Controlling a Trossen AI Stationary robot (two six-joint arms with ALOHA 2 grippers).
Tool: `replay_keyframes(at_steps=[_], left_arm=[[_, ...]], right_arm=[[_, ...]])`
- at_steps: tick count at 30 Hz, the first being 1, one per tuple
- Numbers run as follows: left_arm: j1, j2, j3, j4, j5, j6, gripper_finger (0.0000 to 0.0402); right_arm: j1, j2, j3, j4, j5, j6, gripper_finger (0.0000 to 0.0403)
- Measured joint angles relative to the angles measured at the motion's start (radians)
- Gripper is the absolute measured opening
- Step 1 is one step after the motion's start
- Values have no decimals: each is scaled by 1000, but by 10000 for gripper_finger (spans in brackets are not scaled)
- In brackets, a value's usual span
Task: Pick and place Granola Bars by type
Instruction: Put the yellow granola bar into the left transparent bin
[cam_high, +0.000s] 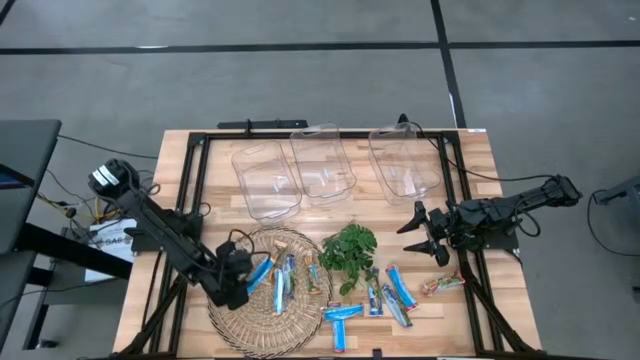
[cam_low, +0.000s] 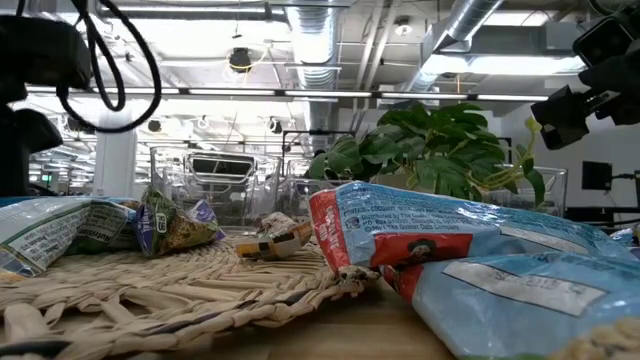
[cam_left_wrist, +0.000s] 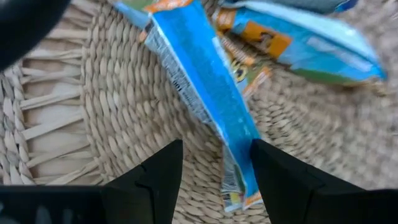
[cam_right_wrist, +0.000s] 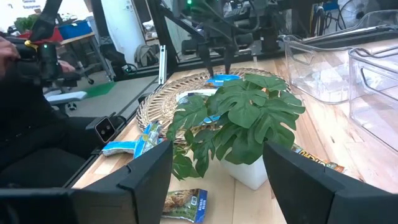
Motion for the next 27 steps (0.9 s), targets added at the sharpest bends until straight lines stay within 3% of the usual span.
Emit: replay_keyframes(at_steps=[13, 27], left_arm=[[20, 53, 0, 83, 1, 15, 176], [20, 52, 0, 113, 0, 83, 18]], right_arm=[[0, 0, 0, 0, 0, 0, 244], [0, 0, 0, 0, 0, 0, 244]])
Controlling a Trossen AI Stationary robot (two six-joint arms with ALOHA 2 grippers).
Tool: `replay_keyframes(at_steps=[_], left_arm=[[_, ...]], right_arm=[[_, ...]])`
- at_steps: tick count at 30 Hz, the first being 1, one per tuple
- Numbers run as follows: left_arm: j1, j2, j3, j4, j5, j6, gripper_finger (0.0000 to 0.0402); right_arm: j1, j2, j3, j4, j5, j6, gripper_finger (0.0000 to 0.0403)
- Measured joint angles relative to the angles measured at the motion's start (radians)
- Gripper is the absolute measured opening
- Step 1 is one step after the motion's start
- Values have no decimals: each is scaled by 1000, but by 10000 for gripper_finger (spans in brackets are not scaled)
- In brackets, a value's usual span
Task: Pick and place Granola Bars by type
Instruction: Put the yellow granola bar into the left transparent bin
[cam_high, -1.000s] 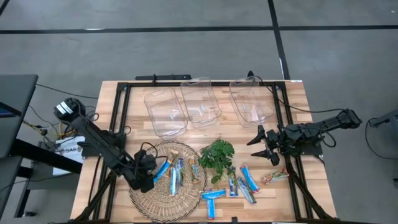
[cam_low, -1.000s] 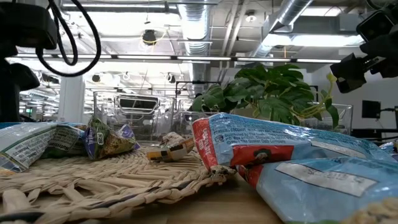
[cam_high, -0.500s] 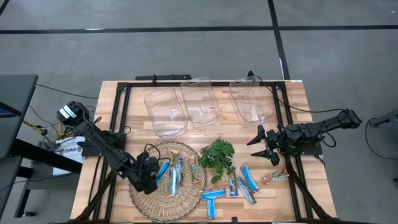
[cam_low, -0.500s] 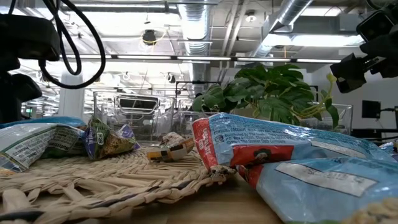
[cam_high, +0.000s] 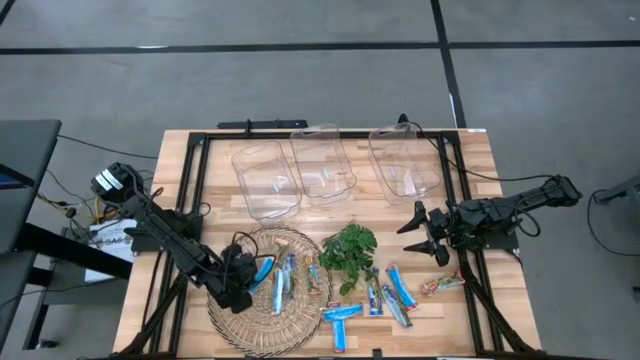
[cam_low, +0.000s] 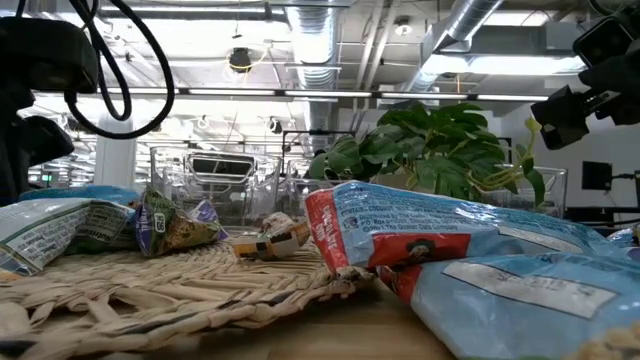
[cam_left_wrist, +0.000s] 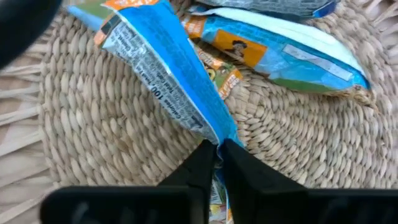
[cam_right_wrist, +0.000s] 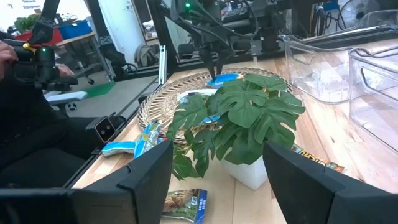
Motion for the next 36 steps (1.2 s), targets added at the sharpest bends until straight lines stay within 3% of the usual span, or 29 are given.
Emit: replay_keyframes(at_steps=[4, 10, 19, 26, 36], left_arm=[[0, 0, 0, 48, 0, 35, 3], [6, -2, 0, 133, -3, 106, 10], [79, -9, -1, 354, -110, 330, 11], [240, -50, -1, 575, -174, 620, 12], [568, -61, -1, 823, -177, 1027, 12]], right_arm=[[0, 0, 0, 0, 0, 0, 244], [0, 0, 0, 0, 0, 0, 244], [0, 0, 0, 0, 0, 0, 244], [0, 0, 0, 0, 0, 0, 244], [0, 0, 0, 0, 0, 0, 244]])
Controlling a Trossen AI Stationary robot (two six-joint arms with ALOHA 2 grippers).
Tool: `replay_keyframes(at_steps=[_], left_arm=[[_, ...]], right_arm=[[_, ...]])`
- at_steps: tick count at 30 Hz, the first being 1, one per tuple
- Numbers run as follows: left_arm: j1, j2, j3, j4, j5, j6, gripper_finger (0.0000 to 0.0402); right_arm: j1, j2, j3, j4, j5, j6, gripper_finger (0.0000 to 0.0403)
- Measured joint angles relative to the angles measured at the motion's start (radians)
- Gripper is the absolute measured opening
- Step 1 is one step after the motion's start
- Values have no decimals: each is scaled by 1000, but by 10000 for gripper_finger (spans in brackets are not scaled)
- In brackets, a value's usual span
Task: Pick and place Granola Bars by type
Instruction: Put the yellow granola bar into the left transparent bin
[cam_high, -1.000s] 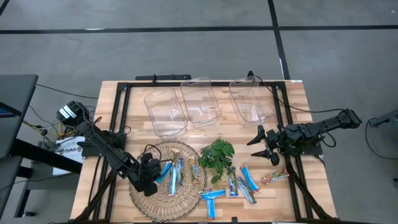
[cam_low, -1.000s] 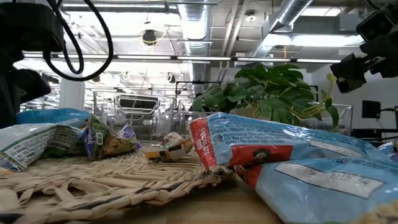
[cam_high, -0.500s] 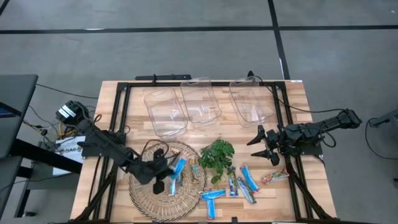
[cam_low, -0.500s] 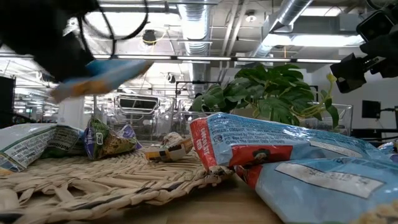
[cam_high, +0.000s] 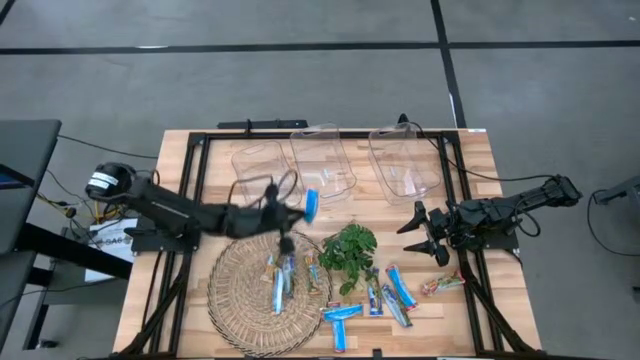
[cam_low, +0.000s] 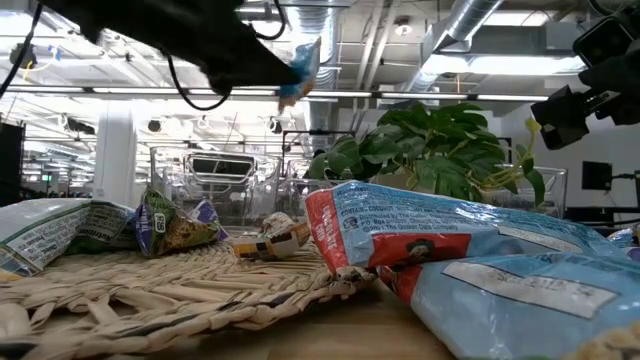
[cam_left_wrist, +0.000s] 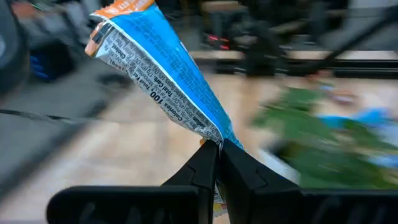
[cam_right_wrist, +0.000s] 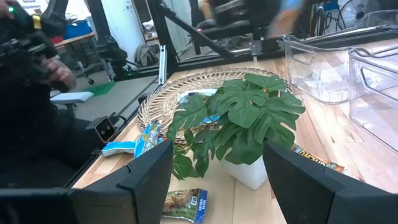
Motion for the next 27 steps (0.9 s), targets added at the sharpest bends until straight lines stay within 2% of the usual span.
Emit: replay_keyframes(at_steps=[7, 14, 17, 22, 27], left_arm=[[201, 0, 0, 20, 0, 176, 12], [317, 0, 0, -149, -17, 262, 12], [340, -6, 0, -261, -18, 230, 12], [345, -96, 0, -440, -3, 139, 12], [345, -201, 1, -691, 67, 2, 12]], right_arm=[[0, 0, 0, 0, 0, 0, 244], [0, 0, 0, 0, 0, 0, 244], [0, 0, 0, 0, 0, 0, 244], [0, 0, 0, 0, 0, 0, 244], [0, 0, 0, 0, 0, 0, 244]])
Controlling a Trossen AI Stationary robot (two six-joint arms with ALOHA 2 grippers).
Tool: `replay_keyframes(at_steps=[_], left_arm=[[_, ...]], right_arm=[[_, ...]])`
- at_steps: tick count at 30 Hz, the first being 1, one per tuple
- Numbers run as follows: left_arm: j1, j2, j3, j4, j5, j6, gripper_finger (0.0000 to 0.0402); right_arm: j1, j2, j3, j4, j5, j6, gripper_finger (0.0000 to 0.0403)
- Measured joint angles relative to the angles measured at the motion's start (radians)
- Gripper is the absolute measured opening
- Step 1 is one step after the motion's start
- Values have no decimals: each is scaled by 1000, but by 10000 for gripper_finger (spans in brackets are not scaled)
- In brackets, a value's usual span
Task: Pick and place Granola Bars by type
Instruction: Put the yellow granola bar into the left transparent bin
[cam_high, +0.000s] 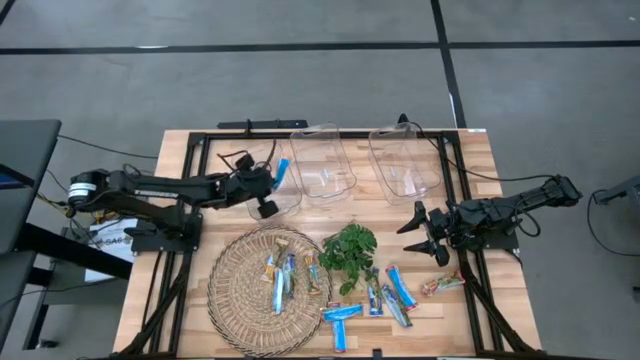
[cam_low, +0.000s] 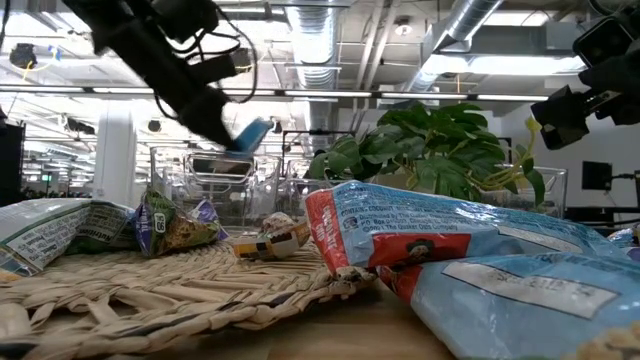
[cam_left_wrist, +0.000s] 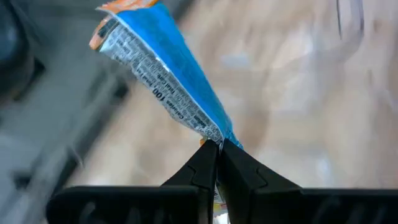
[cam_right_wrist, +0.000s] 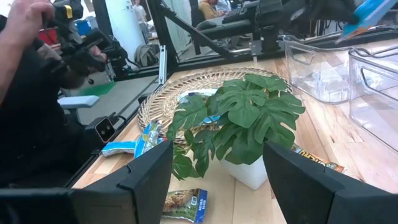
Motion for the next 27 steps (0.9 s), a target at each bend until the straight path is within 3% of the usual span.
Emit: replay_keyframes(at_steps=[5, 13, 27], left_arm=[[0, -34, 0, -147, 49, -71, 12], [0, -36, -1, -144, 46, -60, 16], [-50, -63, -3, -130, 47, -90, 128]], right_arm=[[0, 0, 0, 0, 0, 0, 244], [0, 0, 0, 0, 0, 0, 244], [0, 0, 0, 0, 0, 0, 244]])
